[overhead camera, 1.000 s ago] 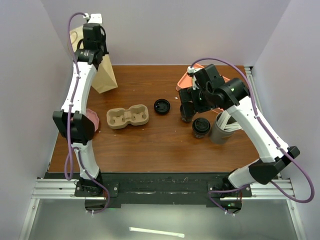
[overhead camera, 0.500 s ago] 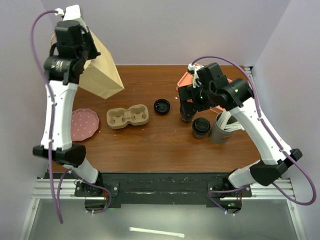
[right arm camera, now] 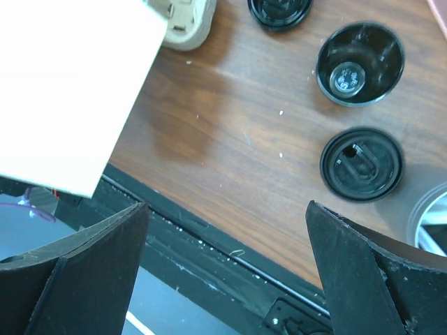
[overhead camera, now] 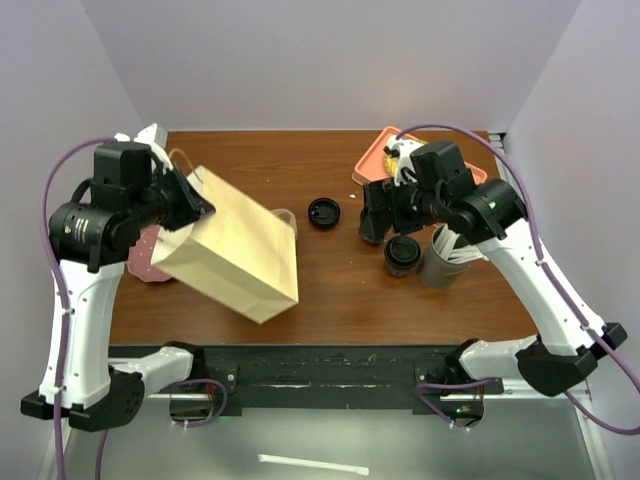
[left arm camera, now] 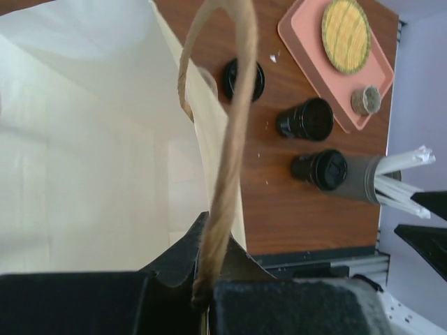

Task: Pack the takeout coffee

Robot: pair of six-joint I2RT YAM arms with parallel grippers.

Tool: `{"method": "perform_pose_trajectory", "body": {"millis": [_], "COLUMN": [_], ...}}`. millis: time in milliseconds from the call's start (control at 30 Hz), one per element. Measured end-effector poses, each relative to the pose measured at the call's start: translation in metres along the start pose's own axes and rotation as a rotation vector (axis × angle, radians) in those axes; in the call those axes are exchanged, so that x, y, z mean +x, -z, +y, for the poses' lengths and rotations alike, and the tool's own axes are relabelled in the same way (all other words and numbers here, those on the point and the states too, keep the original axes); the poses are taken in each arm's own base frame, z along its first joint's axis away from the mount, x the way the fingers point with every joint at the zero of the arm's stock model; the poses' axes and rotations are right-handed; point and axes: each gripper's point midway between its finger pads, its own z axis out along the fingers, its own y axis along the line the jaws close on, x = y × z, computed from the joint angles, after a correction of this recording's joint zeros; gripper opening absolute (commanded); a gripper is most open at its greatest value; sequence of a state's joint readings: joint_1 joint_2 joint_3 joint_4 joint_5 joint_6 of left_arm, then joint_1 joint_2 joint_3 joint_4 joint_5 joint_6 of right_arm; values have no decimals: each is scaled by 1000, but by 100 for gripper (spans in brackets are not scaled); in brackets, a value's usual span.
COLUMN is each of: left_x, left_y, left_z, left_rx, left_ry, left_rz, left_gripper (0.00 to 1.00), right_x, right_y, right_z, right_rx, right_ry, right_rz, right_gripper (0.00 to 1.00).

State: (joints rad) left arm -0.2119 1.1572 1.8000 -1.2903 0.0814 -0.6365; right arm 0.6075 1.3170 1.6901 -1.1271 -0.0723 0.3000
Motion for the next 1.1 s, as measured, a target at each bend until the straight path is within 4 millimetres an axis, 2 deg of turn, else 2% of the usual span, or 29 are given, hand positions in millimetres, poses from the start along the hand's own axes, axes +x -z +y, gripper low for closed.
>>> {"method": "perform_pose_trajectory", "body": {"millis": [100,233,533,767,967,1100], "left_x": [26,48,96,120,129,153], "left_y": [3,1,-28,-31,-37,-39], "left_z": [3,8,24,16,-4,-24], "left_rx": [20,33,35,91,157,229], "left_ry": [41,65,125,150,159,152], "left_rz": [74,143,254,288,305,365], "left_gripper": [0,0,0,2,24,37], "right_x": [12,22,23,22,23,22], "right_y": [-1,-4,-10,-12,-16,-17], "right_z": [-2,-5,-10,-10,-10,-9], "right_rx": [0,6,41,47,51,50], "right_ry": [-19,-46,-84,-104,-106,-114], "right_rz": [10,25,32,34,43,44], "right_gripper": [98,99,98,98,98,97]}}
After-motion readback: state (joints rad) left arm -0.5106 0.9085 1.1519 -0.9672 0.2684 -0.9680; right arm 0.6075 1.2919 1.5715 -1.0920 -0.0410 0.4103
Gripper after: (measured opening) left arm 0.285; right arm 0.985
